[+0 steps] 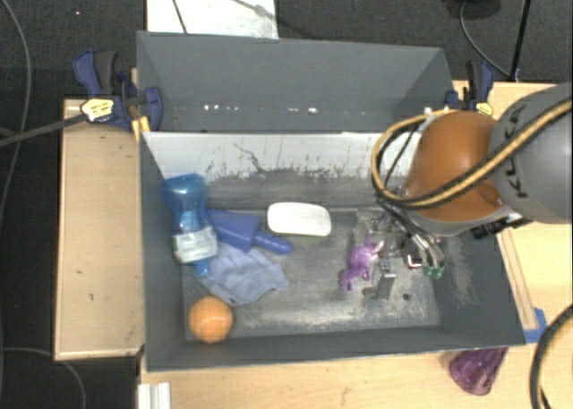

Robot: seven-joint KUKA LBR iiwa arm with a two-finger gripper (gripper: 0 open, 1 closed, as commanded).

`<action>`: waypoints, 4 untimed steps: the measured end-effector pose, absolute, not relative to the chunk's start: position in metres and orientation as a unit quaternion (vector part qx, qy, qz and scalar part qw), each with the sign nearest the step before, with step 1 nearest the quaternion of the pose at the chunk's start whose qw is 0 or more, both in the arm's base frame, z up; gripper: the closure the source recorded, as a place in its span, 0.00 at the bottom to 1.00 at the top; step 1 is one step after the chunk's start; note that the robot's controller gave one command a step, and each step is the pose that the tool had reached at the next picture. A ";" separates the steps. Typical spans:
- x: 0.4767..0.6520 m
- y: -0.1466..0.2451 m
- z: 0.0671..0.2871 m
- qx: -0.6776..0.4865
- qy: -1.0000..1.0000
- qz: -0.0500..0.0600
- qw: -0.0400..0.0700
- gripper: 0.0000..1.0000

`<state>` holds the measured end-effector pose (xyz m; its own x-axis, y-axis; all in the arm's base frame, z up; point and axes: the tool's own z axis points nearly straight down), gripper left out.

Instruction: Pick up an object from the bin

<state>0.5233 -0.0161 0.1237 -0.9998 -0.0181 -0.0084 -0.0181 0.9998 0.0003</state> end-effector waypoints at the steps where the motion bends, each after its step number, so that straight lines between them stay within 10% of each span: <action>1: 0.532 -0.030 0.089 -0.062 0.998 0.000 -0.001 0.00; 2: 0.538 -0.065 0.073 -0.086 0.996 0.000 0.008 1.00; 3: 0.538 -0.065 0.073 -0.086 0.996 0.000 0.008 1.00; 4: 0.534 -0.064 0.178 -0.081 0.997 0.000 0.009 1.00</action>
Offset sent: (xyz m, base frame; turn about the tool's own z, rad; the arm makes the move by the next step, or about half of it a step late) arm 0.0126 -0.0494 -0.0537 -0.1564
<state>0.5339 -0.0636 0.1779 -0.9867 -0.1614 -0.0179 -0.1614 0.9869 -0.0015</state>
